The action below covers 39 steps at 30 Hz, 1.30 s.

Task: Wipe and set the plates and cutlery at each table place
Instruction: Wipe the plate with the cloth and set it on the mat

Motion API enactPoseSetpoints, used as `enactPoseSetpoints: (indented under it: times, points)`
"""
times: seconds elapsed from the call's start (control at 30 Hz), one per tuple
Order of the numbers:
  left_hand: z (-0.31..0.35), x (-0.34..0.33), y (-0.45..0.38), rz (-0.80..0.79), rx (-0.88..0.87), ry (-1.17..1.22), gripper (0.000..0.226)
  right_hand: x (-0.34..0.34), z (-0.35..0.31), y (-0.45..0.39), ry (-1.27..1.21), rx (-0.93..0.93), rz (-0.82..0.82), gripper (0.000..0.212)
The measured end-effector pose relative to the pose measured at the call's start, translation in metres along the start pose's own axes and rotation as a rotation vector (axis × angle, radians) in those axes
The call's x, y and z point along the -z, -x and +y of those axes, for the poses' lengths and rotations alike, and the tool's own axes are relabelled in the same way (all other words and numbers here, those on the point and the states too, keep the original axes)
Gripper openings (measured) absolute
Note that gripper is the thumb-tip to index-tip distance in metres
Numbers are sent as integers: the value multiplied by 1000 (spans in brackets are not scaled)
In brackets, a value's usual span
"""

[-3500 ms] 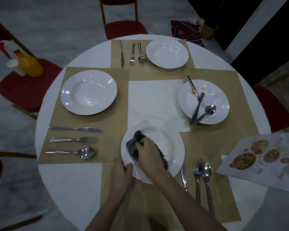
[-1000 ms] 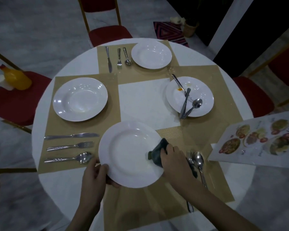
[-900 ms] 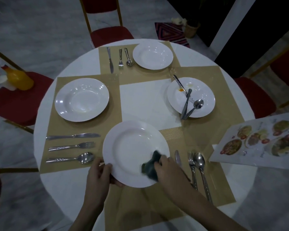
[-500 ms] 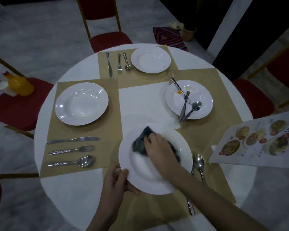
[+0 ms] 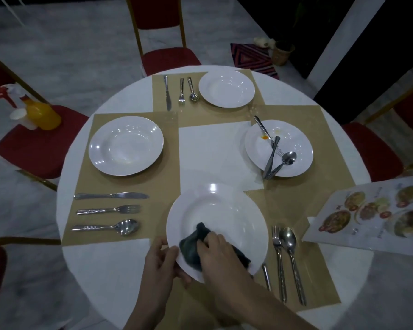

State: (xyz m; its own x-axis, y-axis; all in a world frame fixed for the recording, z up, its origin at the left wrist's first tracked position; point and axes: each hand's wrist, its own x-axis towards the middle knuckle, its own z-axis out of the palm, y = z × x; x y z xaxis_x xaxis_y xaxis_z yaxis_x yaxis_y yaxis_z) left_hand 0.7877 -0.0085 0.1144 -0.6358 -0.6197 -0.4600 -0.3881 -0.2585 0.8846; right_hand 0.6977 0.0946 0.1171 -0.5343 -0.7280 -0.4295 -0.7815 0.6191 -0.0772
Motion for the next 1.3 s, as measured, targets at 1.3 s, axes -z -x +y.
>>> enactPoseSetpoints:
  times: [1.3]
  points:
    - [1, -1, 17, 31, -138, -6, 13, -1, 53, -23, -11, -204, 379, 50]
